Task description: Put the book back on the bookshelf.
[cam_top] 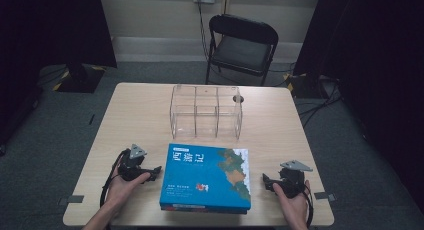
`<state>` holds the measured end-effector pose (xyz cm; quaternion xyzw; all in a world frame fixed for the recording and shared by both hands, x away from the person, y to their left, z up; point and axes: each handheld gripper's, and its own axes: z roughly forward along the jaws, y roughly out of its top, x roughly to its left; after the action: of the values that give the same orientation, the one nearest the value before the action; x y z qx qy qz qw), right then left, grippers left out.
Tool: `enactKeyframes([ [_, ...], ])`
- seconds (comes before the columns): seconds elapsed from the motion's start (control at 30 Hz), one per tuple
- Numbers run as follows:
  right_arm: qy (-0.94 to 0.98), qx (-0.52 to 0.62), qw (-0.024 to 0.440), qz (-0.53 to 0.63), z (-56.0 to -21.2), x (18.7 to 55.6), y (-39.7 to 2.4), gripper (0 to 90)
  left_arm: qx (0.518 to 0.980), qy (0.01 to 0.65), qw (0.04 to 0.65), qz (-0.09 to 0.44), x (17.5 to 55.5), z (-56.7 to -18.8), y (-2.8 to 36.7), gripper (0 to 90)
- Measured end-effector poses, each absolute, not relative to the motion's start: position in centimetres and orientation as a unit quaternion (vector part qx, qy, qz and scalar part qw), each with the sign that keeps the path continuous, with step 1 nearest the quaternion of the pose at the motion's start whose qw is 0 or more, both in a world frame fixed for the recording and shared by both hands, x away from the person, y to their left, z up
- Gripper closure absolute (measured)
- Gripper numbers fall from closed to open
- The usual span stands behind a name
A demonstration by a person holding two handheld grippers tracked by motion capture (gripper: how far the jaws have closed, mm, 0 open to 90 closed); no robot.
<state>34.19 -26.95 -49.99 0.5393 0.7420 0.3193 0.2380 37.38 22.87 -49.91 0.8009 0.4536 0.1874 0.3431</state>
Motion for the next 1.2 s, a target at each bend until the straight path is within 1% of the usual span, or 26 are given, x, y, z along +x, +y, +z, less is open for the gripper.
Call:
enactKeyframes([
  [0.27,0.742,0.539,0.237,0.321,-50.0,34.2,-27.0,10.2,0.811,0.446,0.333,0.180,37.2,-49.5,22.8,17.3],
  [0.43,0.735,0.548,0.240,0.319,-50.0,34.2,-26.9,10.4,0.802,0.452,0.352,0.169,36.7,-48.9,22.7,19.0],
  [0.5,0.734,0.550,0.231,0.324,-49.8,34.1,-27.0,15.3,0.804,0.445,0.357,0.166,36.4,-48.2,22.7,20.3],
  [0.53,0.731,0.553,0.197,0.348,-49.4,34.1,-27.2,20.8,0.801,0.444,0.368,0.160,36.1,-47.8,22.6,22.2],
  [0.63,0.727,0.555,0.185,0.360,-49.1,34.0,-27.2,21.7,0.787,0.447,0.398,0.150,35.4,-46.8,22.6,24.0],
  [0.67,0.728,0.548,0.180,0.371,-48.5,33.8,-27.1,24.5,0.783,0.449,0.406,0.145,35.2,-46.5,22.6,25.4],
  [0.73,0.726,0.544,0.183,0.377,-48.1,33.7,-27.0,26.1,0.777,0.447,0.421,0.136,34.7,-45.9,22.5,26.7],
  [0.8,0.723,0.538,0.175,0.397,-47.3,33.7,-27.0,33.2,0.765,0.454,0.433,0.146,34.2,-45.1,22.4,27.7],
  [0.83,0.722,0.533,0.176,0.403,-46.7,33.8,-27.0,39.2,0.759,0.456,0.441,0.146,34.0,-44.8,22.4,29.8],
  [0.9,0.723,0.519,0.188,0.416,-45.7,33.9,-26.8,39.7,0.750,0.457,0.453,0.152,33.6,-44.0,22.3,34.0],
  [0.93,0.723,0.512,0.190,0.423,-45.3,34.0,-26.7,43.5,0.749,0.454,0.457,0.157,33.4,-43.7,22.3,36.7],
  [0.97,0.724,0.504,0.189,0.431,-44.8,34.0,-26.5,46.6,0.750,0.449,0.462,0.152,33.2,-43.3,22.2,36.7],
  [1.17,0.723,0.462,0.187,0.478,-41.6,34.7,-25.3,50.2,0.755,0.417,0.485,0.143,32.9,-41.0,21.2,45.5],
  [1.2,0.722,0.455,0.185,0.487,-41.2,34.9,-25.0,50.6,0.754,0.414,0.489,0.144,33.0,-40.6,20.7,45.8],
])
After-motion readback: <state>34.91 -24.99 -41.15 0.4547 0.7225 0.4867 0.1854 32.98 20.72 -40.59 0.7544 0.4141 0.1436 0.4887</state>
